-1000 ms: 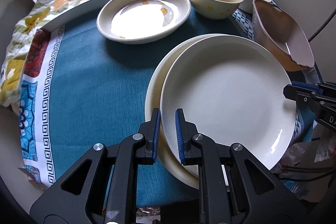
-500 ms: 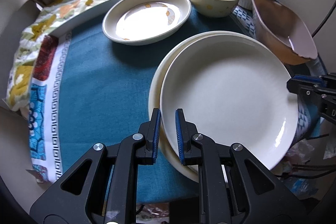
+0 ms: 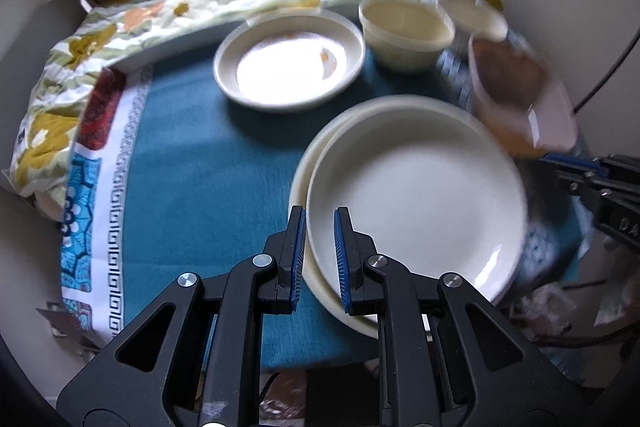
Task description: Organize plates and bowls
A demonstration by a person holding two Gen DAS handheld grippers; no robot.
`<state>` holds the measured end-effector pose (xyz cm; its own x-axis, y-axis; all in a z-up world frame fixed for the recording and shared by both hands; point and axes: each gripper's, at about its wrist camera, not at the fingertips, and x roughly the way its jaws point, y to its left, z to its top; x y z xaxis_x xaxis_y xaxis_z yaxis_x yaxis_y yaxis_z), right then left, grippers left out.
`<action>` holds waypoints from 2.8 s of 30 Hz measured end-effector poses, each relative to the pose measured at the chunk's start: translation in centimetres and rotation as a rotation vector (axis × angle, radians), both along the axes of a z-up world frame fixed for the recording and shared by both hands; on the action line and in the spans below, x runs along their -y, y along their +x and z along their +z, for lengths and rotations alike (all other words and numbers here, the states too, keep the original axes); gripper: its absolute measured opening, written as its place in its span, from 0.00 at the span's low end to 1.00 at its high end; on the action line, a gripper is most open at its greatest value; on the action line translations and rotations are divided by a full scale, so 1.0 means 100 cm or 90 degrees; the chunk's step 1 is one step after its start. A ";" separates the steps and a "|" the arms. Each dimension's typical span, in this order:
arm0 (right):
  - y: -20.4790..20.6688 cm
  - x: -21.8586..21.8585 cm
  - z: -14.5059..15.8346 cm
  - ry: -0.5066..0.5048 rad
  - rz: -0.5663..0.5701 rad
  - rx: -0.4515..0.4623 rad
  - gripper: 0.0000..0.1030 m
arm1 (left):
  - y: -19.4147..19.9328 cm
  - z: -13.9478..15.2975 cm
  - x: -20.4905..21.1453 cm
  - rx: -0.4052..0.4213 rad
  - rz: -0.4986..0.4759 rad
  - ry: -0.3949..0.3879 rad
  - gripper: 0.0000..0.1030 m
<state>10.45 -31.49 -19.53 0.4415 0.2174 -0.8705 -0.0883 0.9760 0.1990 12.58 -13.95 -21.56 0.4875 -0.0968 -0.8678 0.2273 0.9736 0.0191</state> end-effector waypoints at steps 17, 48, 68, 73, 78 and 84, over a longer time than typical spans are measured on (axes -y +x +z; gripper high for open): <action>0.038 -0.049 0.079 0.061 0.052 0.154 1.00 | 0.047 0.094 -0.074 0.106 0.052 -0.054 0.12; 0.175 -0.080 -0.045 0.018 -0.227 -0.057 0.78 | 0.275 -0.059 -0.098 -0.160 -0.211 -0.168 0.72; 0.185 -0.081 -0.071 0.054 -0.249 -0.052 0.13 | 0.288 -0.095 -0.090 -0.187 -0.246 -0.150 0.14; 0.185 -0.087 -0.064 0.030 -0.227 -0.034 0.13 | 0.281 -0.086 -0.092 -0.149 -0.249 -0.129 0.14; 0.181 -0.090 -0.057 0.029 -0.216 -0.017 0.13 | 0.274 -0.072 -0.093 -0.120 -0.245 -0.117 0.14; 0.170 -0.090 -0.037 0.025 -0.198 0.015 0.13 | 0.254 -0.042 -0.095 -0.081 -0.231 -0.115 0.14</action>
